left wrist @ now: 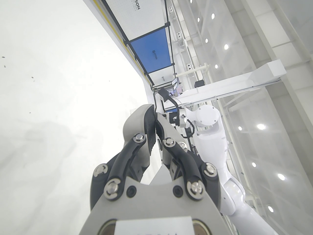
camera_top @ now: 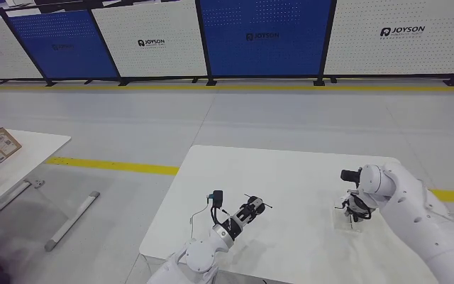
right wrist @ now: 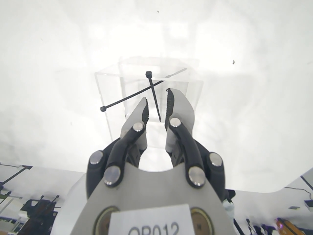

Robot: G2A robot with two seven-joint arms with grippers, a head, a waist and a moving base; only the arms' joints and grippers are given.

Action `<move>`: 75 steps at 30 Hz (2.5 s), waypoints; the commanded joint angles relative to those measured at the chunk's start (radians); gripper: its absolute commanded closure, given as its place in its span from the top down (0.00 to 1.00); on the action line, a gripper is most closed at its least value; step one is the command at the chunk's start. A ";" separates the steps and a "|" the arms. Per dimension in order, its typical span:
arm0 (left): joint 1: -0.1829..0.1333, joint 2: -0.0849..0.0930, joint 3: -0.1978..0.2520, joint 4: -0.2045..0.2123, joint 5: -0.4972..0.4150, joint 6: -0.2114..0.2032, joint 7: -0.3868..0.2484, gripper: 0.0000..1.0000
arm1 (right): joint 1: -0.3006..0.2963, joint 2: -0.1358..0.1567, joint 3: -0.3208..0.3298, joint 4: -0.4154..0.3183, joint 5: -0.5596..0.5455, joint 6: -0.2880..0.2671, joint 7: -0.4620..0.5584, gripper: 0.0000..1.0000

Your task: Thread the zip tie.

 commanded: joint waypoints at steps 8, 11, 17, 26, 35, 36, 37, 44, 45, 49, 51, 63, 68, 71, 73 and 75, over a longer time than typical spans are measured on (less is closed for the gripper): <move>0.000 0.000 0.000 0.000 0.000 0.000 0.000 0.00 | 0.021 -0.025 -0.014 0.047 -0.010 -0.012 0.008 0.00; 0.000 0.000 0.000 0.000 0.000 0.000 0.000 0.00 | 0.022 -0.028 -0.011 0.054 -0.013 -0.020 0.007 0.00; 0.000 0.000 0.000 0.000 0.000 0.000 0.000 0.00 | 0.013 -0.022 0.007 0.041 -0.026 -0.032 0.005 0.00; 0.000 0.000 0.000 0.000 0.000 0.000 0.000 0.00 | -0.043 0.017 0.066 -0.066 -0.068 -0.029 0.018 0.00; 0.000 0.000 0.000 0.000 0.000 0.000 0.000 0.00 | -0.059 0.030 0.060 -0.102 -0.075 -0.021 0.018 0.04; 0.000 0.000 0.000 0.000 0.000 0.000 0.000 0.00 | -0.058 0.031 0.057 -0.102 -0.073 -0.020 0.018 0.05; 0.000 0.000 0.000 0.000 0.000 0.000 0.000 0.00 | -0.056 0.031 0.055 -0.102 -0.072 -0.019 0.018 0.06; 0.000 0.000 0.000 0.000 0.000 0.000 0.000 0.00 | -0.048 0.036 0.040 -0.101 -0.059 -0.011 0.018 0.09; 0.000 0.000 0.000 0.000 0.000 0.000 0.000 0.00 | -0.047 0.037 0.038 -0.102 -0.057 -0.010 0.018 0.09; 0.000 0.000 0.000 0.000 0.000 0.000 0.000 0.00 | -0.045 0.040 0.032 -0.103 -0.051 -0.007 0.018 0.11; 0.000 0.000 0.000 0.000 0.000 0.000 0.000 0.00 | -0.043 0.041 0.027 -0.101 -0.049 -0.002 0.018 0.13; 0.000 0.000 0.000 0.000 0.000 0.000 0.000 0.00 | -0.024 0.042 -0.008 -0.088 -0.024 0.005 0.018 0.16; 0.000 0.000 0.000 0.000 0.000 0.000 0.000 0.00 | -0.007 0.033 -0.033 -0.063 -0.010 -0.001 0.018 0.16; 0.000 0.000 0.000 0.000 0.000 0.000 0.000 0.00 | 0.006 0.025 -0.051 -0.040 0.001 -0.005 0.018 0.16; 0.000 0.000 0.000 0.000 0.000 0.000 0.000 0.00 | 0.014 0.019 -0.062 -0.024 0.007 -0.009 0.018 0.15; 0.000 0.000 0.000 0.000 0.000 0.000 0.000 0.00 | 0.023 0.012 -0.073 -0.007 0.013 -0.011 0.018 0.15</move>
